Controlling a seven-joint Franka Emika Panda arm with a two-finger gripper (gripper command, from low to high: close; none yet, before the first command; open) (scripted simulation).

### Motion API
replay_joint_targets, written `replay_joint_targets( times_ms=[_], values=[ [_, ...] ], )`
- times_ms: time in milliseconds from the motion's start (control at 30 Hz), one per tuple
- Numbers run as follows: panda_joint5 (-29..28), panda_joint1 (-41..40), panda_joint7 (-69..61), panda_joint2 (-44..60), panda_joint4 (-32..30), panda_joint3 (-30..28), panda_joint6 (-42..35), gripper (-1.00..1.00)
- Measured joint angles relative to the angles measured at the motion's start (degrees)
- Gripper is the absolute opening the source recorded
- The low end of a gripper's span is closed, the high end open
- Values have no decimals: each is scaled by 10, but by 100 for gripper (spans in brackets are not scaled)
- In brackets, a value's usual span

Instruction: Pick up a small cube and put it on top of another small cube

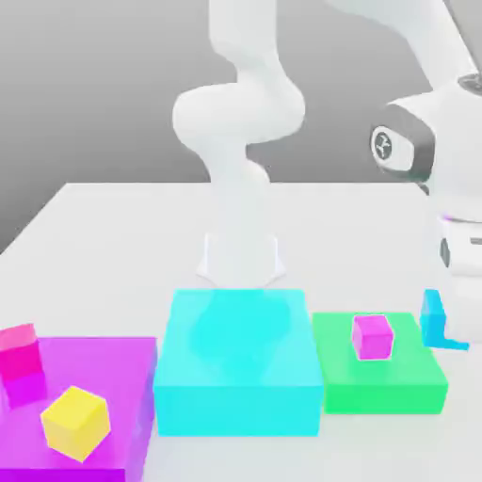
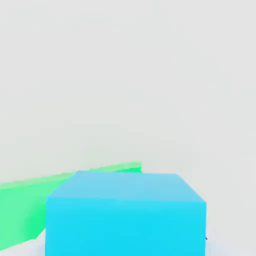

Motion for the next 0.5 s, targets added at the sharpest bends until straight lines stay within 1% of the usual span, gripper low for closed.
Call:
replay_joint_targets(
  times_ms=[200,267,367,400,500],
  values=[
    [-30,-26,90,-123,-94,13,-23,-100],
    [-37,-30,103,-111,-110,15,5,-100],
    [-45,-33,112,-58,-123,17,72,-100],
    [-47,-34,114,-40,-126,18,93,100],
    [-47,-34,114,-40,-126,18,93,100]
  ],
)
